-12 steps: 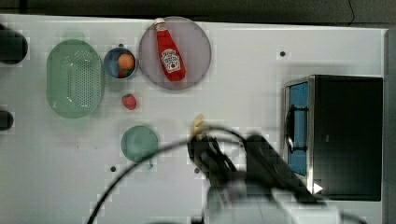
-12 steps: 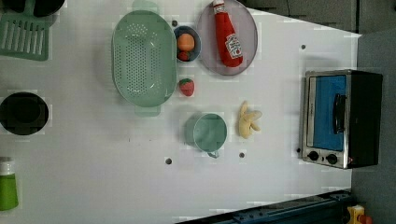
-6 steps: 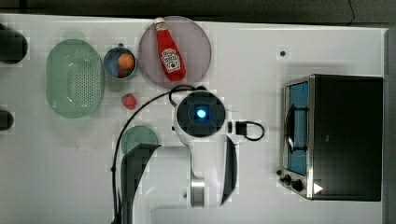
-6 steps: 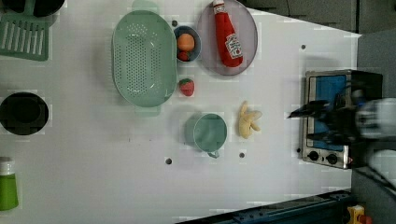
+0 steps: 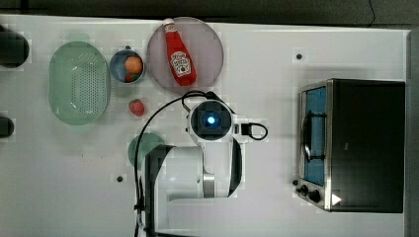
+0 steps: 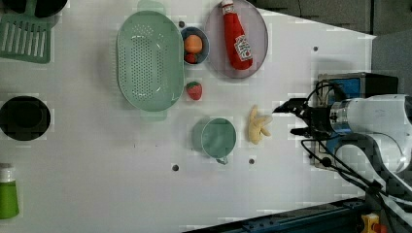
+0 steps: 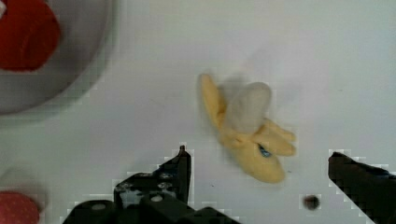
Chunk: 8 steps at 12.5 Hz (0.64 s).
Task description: Pick banana from table and place on oven.
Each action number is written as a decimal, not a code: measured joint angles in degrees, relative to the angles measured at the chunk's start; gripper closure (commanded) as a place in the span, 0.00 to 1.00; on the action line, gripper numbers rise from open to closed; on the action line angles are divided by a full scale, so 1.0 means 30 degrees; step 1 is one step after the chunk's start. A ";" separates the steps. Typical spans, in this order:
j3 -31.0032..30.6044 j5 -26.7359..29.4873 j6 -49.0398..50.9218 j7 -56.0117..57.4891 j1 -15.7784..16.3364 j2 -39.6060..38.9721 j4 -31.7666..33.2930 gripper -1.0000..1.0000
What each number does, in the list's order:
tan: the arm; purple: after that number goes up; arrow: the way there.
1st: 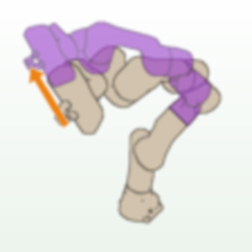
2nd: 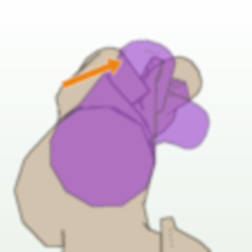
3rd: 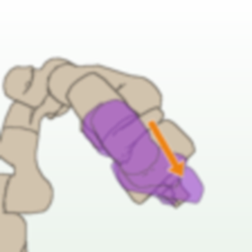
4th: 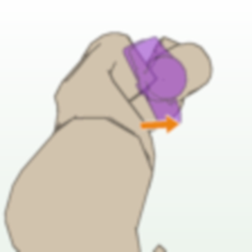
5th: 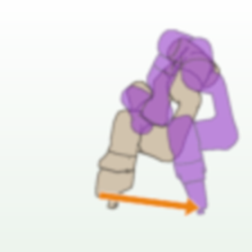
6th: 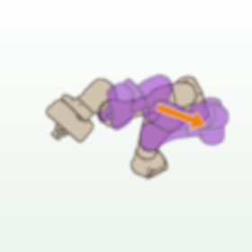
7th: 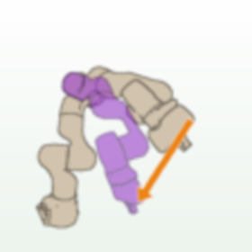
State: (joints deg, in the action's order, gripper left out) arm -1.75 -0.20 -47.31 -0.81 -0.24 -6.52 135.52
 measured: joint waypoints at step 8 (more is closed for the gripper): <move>-0.0213 -0.0192 -0.4392 0.0051 -0.0135 -0.4198 0.1306 0.00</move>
State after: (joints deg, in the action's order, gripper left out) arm -2.38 -0.77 -60.49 -0.66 -0.64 -19.11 139.43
